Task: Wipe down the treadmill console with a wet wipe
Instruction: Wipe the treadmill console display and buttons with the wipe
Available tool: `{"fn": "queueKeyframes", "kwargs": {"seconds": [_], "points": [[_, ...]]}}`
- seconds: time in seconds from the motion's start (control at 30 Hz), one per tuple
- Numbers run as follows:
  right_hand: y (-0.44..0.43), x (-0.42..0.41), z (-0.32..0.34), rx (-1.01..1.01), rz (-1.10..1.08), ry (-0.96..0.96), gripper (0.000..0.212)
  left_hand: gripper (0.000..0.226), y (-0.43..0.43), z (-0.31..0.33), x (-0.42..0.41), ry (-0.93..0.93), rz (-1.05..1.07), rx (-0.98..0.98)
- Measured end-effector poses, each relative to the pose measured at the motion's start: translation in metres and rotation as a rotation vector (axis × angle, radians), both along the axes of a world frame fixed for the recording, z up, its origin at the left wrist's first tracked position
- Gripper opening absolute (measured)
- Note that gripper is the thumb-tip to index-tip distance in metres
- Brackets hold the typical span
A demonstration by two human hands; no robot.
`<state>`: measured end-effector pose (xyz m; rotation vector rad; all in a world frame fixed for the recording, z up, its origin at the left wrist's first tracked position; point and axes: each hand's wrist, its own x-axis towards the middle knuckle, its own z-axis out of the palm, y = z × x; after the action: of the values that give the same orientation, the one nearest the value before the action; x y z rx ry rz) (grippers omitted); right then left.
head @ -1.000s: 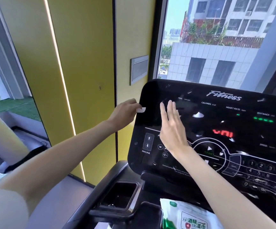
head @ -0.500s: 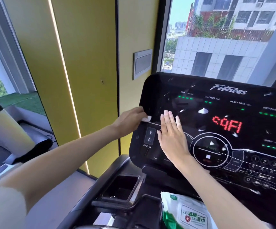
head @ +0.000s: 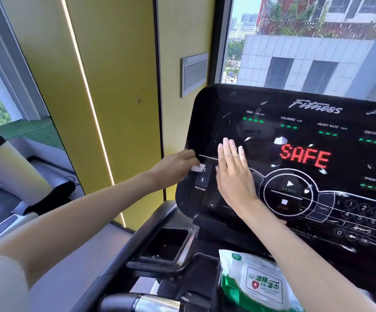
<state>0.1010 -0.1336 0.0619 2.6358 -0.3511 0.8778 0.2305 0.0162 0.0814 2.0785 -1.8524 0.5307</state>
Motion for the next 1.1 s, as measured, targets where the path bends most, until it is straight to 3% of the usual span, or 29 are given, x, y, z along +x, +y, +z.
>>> {"fn": "queueKeyframes", "kwargs": {"seconds": [0.13, 0.27, 0.43, 0.57, 0.73, 0.87, 1.0, 1.1], "points": [[0.0, 0.0, -0.001, 0.008, 0.025, -0.041, 0.055, 0.03, -0.003, -0.001, 0.013, 0.127, 0.192, -0.231], [-0.003, 0.0, -0.001, 0.01, 0.047, -0.056, 0.06, 0.023, 0.007, -0.016, 0.002, 0.039, 0.022, -0.015], [0.001, 0.001, 0.001, 0.027, 0.047, -0.062, 0.058, 0.022, 0.003, 0.003, 0.017, 0.142, 0.164, -0.198], [0.002, 0.0, 0.003, 0.039, 0.054, -0.05, 0.058, 0.023, 0.016, -0.018, 0.0, 0.032, -0.018, 0.069], [0.003, 0.0, 0.004, 0.051, 0.06, -0.048, 0.056, 0.022, 0.003, -0.013, 0.007, 0.235, 0.153, -0.198], [0.004, -0.006, 0.003, 0.089, 0.057, -0.066, 0.069, 0.018, 0.015, -0.03, -0.009, 0.163, -0.013, -0.006], [0.022, -0.031, -0.025, 0.091, 0.07, -0.065, 0.068, 0.017, 0.003, -0.018, 0.006, 0.323, 0.163, -0.263], [0.039, -0.042, -0.048, 0.08, 0.078, 0.008, 0.064, 0.023, 0.003, -0.027, -0.004, 0.227, 0.096, -0.198]]}}
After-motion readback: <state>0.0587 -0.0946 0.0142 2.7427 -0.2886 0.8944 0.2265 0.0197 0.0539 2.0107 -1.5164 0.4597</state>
